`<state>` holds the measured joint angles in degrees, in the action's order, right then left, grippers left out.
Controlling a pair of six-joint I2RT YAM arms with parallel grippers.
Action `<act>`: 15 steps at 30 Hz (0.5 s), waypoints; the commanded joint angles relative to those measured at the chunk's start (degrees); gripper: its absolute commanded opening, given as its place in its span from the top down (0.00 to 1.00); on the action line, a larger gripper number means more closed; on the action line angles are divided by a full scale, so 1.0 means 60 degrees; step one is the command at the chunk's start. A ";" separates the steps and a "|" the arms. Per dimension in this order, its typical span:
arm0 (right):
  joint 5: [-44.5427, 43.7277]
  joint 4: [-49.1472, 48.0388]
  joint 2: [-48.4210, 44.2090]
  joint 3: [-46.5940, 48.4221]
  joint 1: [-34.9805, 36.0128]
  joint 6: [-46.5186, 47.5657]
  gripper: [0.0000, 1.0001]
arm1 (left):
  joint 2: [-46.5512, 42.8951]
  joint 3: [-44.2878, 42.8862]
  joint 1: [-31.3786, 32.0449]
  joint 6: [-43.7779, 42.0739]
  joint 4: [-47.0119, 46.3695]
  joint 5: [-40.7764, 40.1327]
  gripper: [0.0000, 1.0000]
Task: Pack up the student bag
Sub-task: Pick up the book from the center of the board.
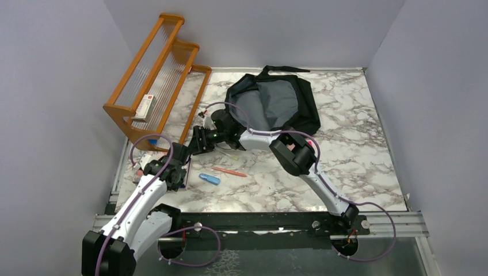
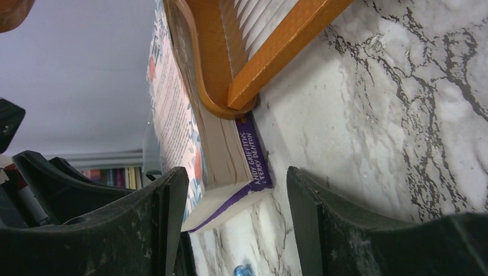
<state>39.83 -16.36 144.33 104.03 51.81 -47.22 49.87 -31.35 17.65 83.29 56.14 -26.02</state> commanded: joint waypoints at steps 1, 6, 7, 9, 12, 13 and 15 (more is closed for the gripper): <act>-0.0074 -0.0351 0.0356 0.0369 0.0167 -0.0389 0.33 | 0.0384 0.0260 0.0018 -0.0218 -0.1904 -0.0204 0.65; 0.0136 -0.0512 0.0501 0.0468 0.0226 -0.0570 0.36 | 0.0653 0.0216 0.0017 -0.0385 -0.2175 -0.0162 0.66; 0.0186 -0.0529 0.0536 0.0516 0.0242 -0.0599 0.36 | 0.0683 0.0223 0.0017 -0.0413 -0.2257 -0.0137 0.66; 0.0291 -0.0573 0.0593 0.0587 0.0265 -0.0640 0.39 | 0.0721 0.0230 0.0017 -0.0509 -0.2362 -0.0090 0.66; 0.0304 -0.0597 0.0598 0.0564 0.0271 -0.0651 0.42 | 0.0728 0.0220 0.0025 -0.0590 -0.2446 -0.0079 0.66; 0.0304 -0.0606 0.0605 0.0570 0.0271 -0.0655 0.44 | 0.0709 0.0216 0.0020 -0.0614 -0.2470 -0.0079 0.66; 0.0356 -0.0675 0.0634 0.0558 0.0271 -0.0702 0.48 | 0.0648 0.0216 0.0025 -0.0659 -0.2510 -0.0061 0.66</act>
<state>40.21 -17.96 146.43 105.89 52.88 -50.59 51.99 -31.79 17.65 80.38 53.67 -26.50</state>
